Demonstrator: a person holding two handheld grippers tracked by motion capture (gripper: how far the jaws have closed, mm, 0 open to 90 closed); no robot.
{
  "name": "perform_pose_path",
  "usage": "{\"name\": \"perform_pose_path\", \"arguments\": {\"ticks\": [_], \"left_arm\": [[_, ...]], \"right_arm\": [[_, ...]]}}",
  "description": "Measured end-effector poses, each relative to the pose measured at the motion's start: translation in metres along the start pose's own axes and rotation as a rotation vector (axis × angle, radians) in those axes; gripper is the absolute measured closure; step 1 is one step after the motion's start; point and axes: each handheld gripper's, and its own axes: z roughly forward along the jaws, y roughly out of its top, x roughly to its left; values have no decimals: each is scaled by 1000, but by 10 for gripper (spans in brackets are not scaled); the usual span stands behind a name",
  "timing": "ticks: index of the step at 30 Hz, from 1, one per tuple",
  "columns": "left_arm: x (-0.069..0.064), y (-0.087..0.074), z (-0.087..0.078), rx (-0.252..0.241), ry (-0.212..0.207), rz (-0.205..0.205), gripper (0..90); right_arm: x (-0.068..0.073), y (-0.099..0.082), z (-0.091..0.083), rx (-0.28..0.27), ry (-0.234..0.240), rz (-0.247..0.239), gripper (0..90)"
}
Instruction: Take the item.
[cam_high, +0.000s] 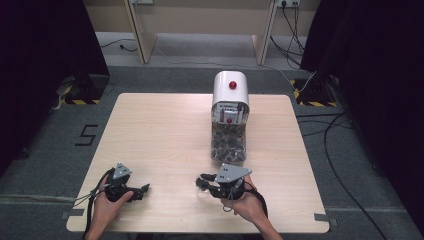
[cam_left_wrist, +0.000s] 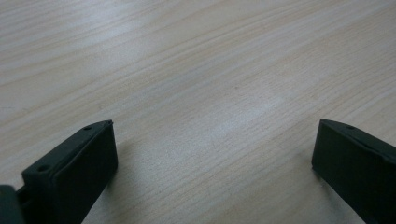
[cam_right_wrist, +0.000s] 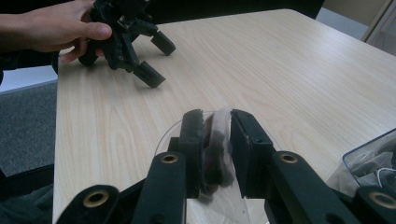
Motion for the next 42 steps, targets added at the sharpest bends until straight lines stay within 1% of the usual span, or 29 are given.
{"name": "perform_pose_path", "arguments": {"ticks": [11, 14, 21, 23, 25, 29, 32, 35, 36, 37, 38, 39, 42], "left_arm": [[0, 0, 0, 0, 0, 0, 0], [0, 0, 0, 0, 0, 0, 0], [0, 0, 0, 0, 0, 0, 0], [0, 0, 0, 0, 0, 0, 0], [0, 0, 0, 0, 0, 0, 0], [0, 0, 0, 0, 0, 0, 0], [0, 0, 0, 0, 0, 0, 0], [0, 0, 0, 0, 0, 0, 0], [0, 0, 0, 0, 0, 0, 0], [0, 0, 0, 0, 0, 0, 0], [0, 0, 0, 0, 0, 0, 0], [0, 0, 0, 0, 0, 0, 0], [0, 0, 0, 0, 0, 0, 0]], "right_arm": [[1, 5, -6, -32, -14, -3, 703], [-3, 7, -11, -44, -25, 5, 687], [-7, 7, -17, -54, -42, 21, 659], [-8, 7, -18, -55, -44, 24, 643], [-9, 8, -19, -50, -36, 30, 627], [-11, 7, -22, -53, -46, 39, 612], [-16, 6, -27, -64, -63, 58, 581], [-20, 6, -32, -66, -81, 63, 544], [-20, 6, -32, -66, -81, 63, 544], [-24, 5, -35, -68, -97, 78, 523], [-24, 5, -35, -68, -97, 78, 523], [-27, 4, -38, -71, -109, 92, 502], [-32, 2, -41, -74, -131, 108, 474]]}}
